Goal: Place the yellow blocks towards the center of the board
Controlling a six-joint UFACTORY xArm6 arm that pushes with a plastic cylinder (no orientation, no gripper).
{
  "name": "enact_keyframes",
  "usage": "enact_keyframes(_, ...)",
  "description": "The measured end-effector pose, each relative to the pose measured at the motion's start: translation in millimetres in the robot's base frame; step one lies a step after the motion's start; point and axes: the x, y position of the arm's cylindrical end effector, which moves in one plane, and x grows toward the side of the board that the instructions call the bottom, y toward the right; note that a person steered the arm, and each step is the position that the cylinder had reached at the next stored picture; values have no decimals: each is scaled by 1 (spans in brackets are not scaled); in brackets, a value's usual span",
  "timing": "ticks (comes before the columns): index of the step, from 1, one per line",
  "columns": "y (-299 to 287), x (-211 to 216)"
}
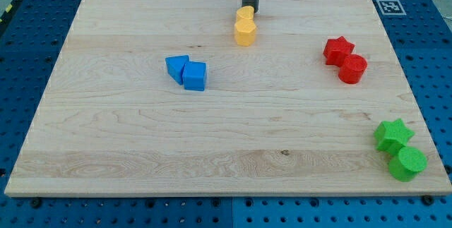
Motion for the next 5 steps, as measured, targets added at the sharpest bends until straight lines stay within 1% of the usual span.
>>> enact_keyframes(3,-22,28)
enact_keyframes(5,-22,48)
